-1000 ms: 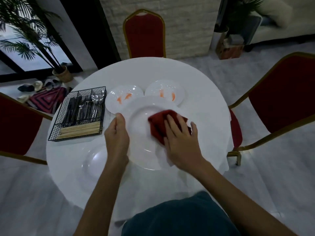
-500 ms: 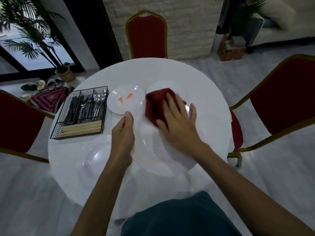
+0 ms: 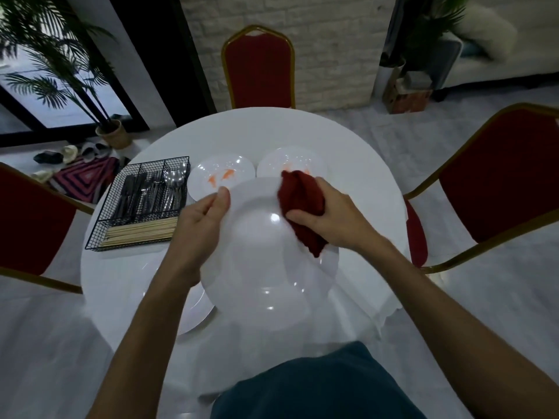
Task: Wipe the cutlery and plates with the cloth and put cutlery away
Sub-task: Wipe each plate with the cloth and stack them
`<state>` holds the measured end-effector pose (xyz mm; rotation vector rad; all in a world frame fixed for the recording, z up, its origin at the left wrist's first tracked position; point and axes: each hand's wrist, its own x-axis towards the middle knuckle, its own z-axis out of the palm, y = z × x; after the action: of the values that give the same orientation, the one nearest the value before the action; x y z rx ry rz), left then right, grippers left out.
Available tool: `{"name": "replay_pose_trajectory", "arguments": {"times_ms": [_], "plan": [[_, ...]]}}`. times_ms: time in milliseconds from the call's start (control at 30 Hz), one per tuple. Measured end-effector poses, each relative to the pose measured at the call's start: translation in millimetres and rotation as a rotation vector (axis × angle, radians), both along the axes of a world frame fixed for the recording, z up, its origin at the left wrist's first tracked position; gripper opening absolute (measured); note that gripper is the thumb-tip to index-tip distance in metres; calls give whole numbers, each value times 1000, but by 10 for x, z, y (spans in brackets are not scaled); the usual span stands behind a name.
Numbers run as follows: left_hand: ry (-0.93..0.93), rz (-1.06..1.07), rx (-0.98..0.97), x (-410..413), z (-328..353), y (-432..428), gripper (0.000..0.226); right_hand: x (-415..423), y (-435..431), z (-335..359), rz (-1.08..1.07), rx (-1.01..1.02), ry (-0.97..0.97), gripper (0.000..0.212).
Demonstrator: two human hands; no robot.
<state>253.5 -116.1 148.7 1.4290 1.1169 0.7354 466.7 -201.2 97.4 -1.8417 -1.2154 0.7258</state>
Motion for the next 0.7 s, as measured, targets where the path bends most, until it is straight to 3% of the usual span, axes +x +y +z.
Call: {"name": "replay_pose_trajectory", "arguments": {"times_ms": [133,233,300,433,600,700], "plan": [[-97,159,158,69,-110,-15,40,-280,-123,-405,-415,42,411,52],[-112,207,92,89,-330,-131,38,-236,-185,-572,-454,30,518,52],[-119,159,-27,35,-392,-101,30,-83,-228,-514,-397,34,482,48],[-70,-154,-187,-47,-321,116,28,209,-292,-197,-166,50,300,38],[179,-569,-49,273,-133,-55,44,90,-156,226,215,-25,-22,44],[208,-556,119,335,-144,-98,51,110,-142,286,203,23,-39,49]]}}
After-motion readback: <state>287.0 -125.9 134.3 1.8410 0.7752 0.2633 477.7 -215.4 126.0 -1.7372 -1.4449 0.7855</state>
